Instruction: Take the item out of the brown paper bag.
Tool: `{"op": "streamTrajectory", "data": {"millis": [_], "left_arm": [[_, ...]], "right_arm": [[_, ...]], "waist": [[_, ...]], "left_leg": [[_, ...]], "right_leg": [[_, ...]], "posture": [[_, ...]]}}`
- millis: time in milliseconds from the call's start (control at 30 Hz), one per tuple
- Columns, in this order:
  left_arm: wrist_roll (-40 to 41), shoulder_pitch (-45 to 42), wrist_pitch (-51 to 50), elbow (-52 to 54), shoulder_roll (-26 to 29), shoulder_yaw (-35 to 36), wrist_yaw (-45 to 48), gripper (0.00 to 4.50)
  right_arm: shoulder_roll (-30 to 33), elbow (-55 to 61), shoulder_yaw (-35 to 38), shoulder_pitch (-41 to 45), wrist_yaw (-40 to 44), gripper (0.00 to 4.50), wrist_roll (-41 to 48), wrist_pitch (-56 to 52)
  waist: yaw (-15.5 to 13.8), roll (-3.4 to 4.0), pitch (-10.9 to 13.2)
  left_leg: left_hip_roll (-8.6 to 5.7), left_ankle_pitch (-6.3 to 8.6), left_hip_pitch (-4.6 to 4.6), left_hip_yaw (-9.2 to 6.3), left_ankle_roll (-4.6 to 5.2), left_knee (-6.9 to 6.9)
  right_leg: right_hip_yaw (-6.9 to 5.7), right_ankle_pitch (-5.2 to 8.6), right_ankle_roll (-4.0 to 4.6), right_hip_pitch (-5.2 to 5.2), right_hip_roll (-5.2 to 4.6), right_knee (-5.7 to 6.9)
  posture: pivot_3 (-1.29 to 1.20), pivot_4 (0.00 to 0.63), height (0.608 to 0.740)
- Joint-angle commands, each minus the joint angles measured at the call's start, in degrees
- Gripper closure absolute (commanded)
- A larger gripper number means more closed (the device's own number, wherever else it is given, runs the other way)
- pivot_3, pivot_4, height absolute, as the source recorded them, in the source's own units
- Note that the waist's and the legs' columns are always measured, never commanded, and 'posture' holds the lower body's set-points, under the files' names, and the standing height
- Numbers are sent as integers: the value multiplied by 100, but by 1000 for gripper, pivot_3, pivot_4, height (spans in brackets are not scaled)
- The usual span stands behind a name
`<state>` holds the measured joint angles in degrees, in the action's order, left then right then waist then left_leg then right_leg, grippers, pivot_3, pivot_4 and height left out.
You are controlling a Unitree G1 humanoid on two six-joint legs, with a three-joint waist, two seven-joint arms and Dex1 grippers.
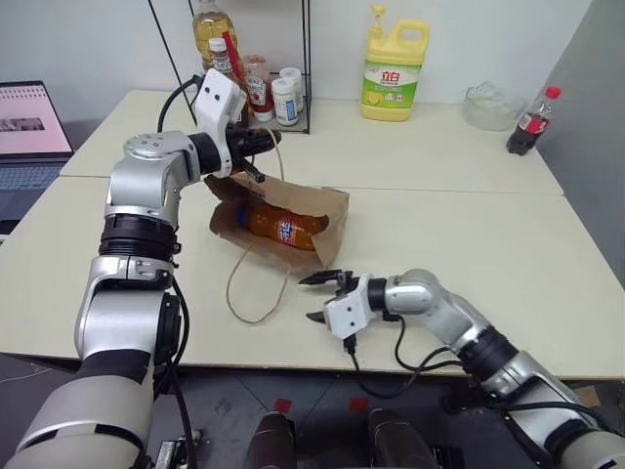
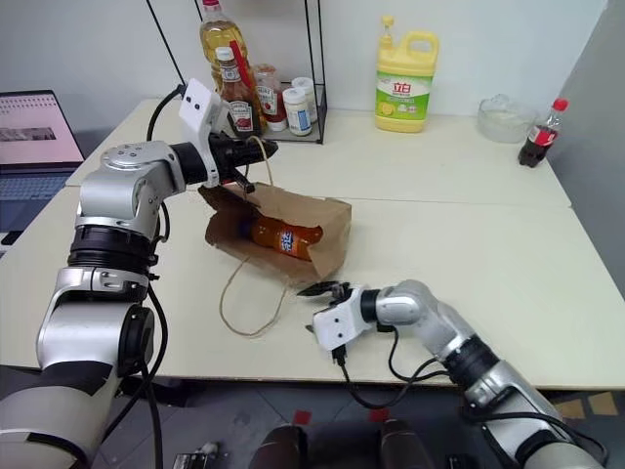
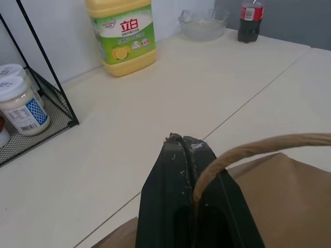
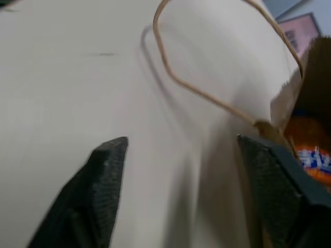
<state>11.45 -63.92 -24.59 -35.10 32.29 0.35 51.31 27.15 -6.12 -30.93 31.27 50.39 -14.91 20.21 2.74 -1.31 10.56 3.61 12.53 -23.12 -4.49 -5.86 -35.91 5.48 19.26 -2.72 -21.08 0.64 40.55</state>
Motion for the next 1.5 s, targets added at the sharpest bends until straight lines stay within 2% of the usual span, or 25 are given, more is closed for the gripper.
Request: {"op": "streamTrajectory", "data": {"millis": [33, 133, 233, 367, 500, 700, 800, 967, 1167, 1500], "left_arm": [[-20, -76, 140, 142, 32, 73, -14, 4500], [-41, -140, 195, 33, 5, 82, -46, 4500], [-49, -190, 244, -56, -11, 80, -63, 4500], [-88, -256, 324, -190, -31, 68, -73, 4500], [-130, -349, 366, -300, -52, 64, -92, 4500], [-146, -318, 311, -160, 0, 77, -54, 4500], [-129, -275, 268, -72, 46, 93, -52, 4500], [-110, -201, 206, 66, 82, 119, -80, 4500], [-63, -32, 57, 353, 134, 177, -129, 4500], [-19, 100, -28, 529, 57, 195, -189, 4500]], "right_arm": [[620, 1145, 478, -317, 754, 39, 807, -708], [1141, 1765, 891, -509, 1147, 39, 1403, -1421], [1175, 2163, 1229, -463, 1185, 39, 1991, -2393], [281, 2749, 1774, 88, 566, 39, 3682, -4932], [-952, 2557, 1662, 706, -181, 39, 4197, -5978], [-2120, 1198, 1252, 1123, -507, 39, 3844, -5588], [-2673, 400, 1314, 1440, -595, 39, 3775, -5301], [-3165, -799, 1558, 1934, -640, 39, 3690, -4888], [-3257, -2014, 1632, 2288, -973, 39, 3097, -4310], [-3245, -2434, 2156, 2435, -1408, 39, 3012, -4348]], "waist": [[-1, 2, 4], [1, 1, 7], [28, 0, 7], [83, 2, 9], [72, 3, 10], [34, 3, 10], [48, 3, 10], [58, 3, 10], [55, 4, 10], [56, 4, 10]], "left_leg": [[0, 0, -5, 0, 0, 0], [1, 0, -11, 0, 1, -1], [4, 0, -11, -1, 1, 0], [12, -5, -11, -3, -8, 1], [10, -5, -23, -6, -9, -1], [6, 0, -40, -8, 0, -4], [6, -1, -66, -8, 0, -10], [8, -7, -80, -8, -10, -8], [8, -5, -80, -7, -7, -7], [8, -5, -81, -7, -7, -7]], "right_leg": [[-1, 0, 0, -3, 0, -2], [-1, 0, 0, -8, 2, -3], [0, 0, -1, -9, 5, -3], [3, 0, 0, -16, 12, 4], [1, 0, 0, -29, 12, 12], [-7, 0, 0, -42, 7, 6], [-8, 0, 0, -73, 8, 23], [-10, -1, 1, -96, 9, 32], [-9, -1, 1, -97, 8, 33], [-9, -1, 1, -98, 8, 36]], "posture": [[0, 150, 740], [0, 150, 740], [0, 150, 740], [0, 150, 740], [0, 150, 740], [0, 150, 740], [0, 150, 740], [0, 150, 740], [0, 150, 740], [0, 150, 740]]}}
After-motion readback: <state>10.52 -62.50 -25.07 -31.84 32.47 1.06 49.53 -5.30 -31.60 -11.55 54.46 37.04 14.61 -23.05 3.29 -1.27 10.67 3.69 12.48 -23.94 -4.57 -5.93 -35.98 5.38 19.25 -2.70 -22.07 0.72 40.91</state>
